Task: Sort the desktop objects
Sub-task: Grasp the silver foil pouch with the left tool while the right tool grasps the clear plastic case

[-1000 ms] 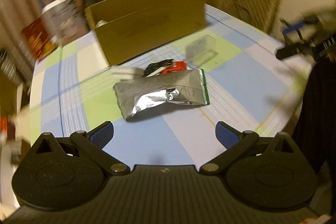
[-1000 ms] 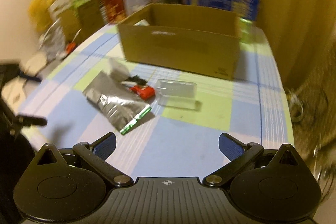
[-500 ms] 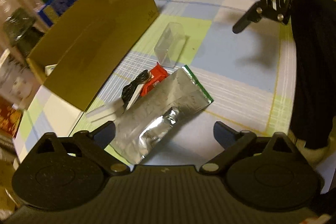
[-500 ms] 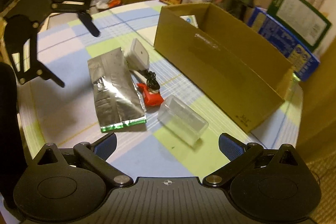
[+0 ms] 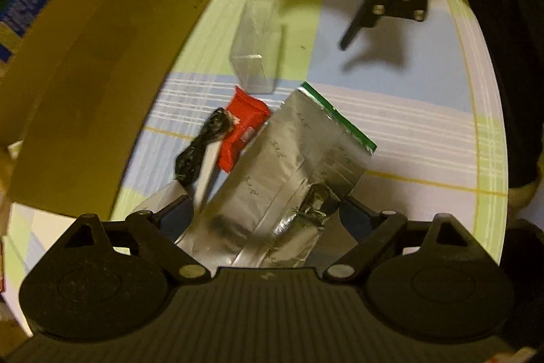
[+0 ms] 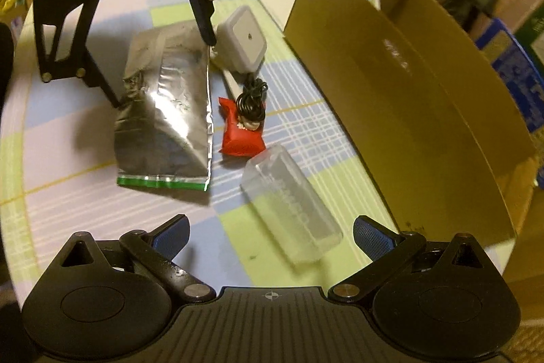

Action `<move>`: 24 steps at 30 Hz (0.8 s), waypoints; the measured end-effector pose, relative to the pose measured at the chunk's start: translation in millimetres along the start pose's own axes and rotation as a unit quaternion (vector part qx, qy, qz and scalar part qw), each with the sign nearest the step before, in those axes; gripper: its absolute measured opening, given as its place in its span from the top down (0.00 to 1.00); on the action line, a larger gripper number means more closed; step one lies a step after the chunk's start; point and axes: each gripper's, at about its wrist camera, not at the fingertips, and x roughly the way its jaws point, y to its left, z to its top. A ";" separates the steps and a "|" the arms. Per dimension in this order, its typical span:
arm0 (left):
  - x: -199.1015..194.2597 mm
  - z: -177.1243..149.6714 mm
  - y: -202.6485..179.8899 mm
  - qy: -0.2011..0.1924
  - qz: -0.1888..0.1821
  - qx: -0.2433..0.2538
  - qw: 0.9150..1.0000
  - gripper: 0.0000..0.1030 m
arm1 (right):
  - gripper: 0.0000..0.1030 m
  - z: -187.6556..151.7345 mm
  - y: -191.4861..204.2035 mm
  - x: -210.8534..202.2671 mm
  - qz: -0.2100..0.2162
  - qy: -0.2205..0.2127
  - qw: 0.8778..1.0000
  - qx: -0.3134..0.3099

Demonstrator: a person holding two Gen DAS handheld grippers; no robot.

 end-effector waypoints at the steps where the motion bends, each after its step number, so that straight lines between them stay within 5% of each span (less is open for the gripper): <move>1: 4.1 0.3 2.7 0.004 -0.010 -0.002 1.000 0.12 | 0.03 2.0 -2.4 4.6 0.003 0.003 1.000 -0.004; 8: 21.5 -2.4 15.2 0.019 -0.021 -0.012 1.000 0.12 | 0.36 10.9 -12.8 34.3 0.019 0.050 0.999 -0.007; 14: 24.8 -6.4 17.8 0.035 -0.034 -0.055 0.997 0.14 | 0.70 2.0 -14.1 27.6 0.030 0.066 0.994 0.077; 18: 15.7 -9.9 9.2 0.035 -0.045 -0.108 0.993 0.16 | 0.72 -8.4 -4.0 11.7 0.047 0.064 0.985 0.155; 24: -0.9 -16.9 -9.9 0.013 -0.083 -0.213 0.973 0.18 | 0.72 -25.3 13.9 -16.4 0.049 0.059 0.958 0.277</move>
